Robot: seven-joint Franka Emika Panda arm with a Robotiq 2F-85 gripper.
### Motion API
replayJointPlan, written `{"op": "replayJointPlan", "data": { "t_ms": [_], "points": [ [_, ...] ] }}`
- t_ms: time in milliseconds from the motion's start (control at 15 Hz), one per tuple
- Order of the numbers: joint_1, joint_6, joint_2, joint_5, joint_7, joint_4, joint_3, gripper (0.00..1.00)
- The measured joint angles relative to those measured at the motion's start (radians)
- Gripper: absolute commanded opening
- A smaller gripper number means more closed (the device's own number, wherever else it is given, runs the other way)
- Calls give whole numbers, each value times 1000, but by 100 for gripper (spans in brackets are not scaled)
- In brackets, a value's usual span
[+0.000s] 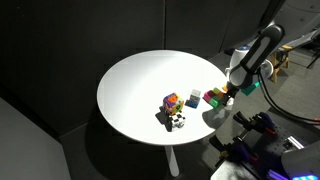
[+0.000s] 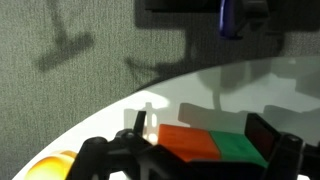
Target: Push the pink and green blocks backwards then put the pink block on top of the grey block
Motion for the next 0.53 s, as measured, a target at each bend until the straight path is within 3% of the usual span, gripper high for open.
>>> {"op": "replayJointPlan", "data": {
  "t_ms": [533],
  "points": [
    [0, 0, 37, 0, 0, 60, 19, 100]
  ]
}}
